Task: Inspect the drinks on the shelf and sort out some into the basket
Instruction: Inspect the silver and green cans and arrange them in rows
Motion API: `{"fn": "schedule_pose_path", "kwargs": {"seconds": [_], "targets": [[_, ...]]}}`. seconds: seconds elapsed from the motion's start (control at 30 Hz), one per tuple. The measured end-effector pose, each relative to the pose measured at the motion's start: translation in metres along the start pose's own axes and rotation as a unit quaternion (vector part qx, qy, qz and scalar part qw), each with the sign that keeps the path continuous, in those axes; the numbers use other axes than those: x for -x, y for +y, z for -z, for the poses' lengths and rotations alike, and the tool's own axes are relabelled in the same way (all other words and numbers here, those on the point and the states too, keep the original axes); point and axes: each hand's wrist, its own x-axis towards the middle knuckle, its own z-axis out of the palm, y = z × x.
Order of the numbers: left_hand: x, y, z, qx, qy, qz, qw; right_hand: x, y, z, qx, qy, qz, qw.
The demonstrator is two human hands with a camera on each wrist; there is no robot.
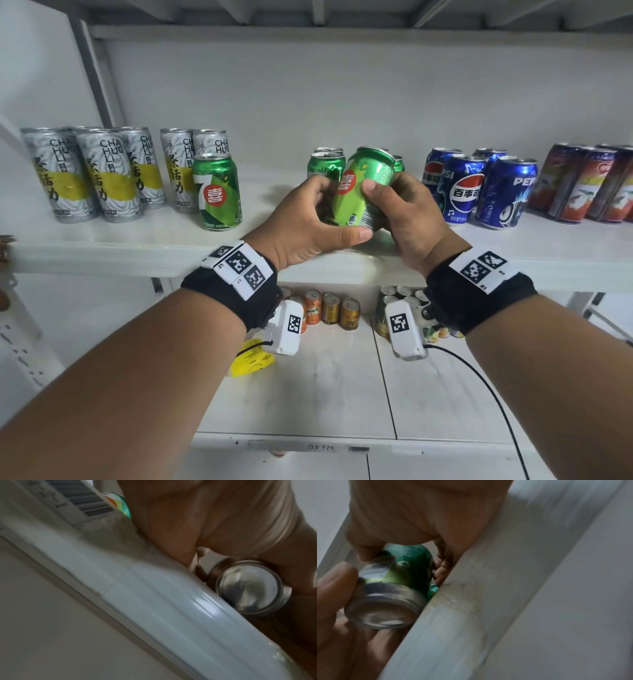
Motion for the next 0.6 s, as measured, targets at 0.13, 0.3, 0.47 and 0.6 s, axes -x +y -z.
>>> {"fn": "schedule_pose_path", "kwargs": {"seconds": [0.13,0.3,0.47,0.6], "targets": [[-0.0022,-0.0016,-0.0008,-0.015,-0.011,0.002,1.0,0.0018,-0.0015,-0.0011,-0.003,-0.008,-0.007,1.0],[-0.0048,-0.0027,-0.0018,-0.043,-0.041,0.001,0.998,0.0046,0.0003,-0.0016,0.039,-0.018,0.009,0.999],[-0.006,0.0003,-0.004,-0.066,-0.036,0.018,0.997,0.004,-0.0011,-0.0017,0.047,-0.017,-0.001,0.999],[-0.0051,0.0003,-0.0027,-0.029,-0.021,0.028,0.999,0.0039,-0.0025,0.0003,0.053,-0.043,-0.011,0.998]]}}
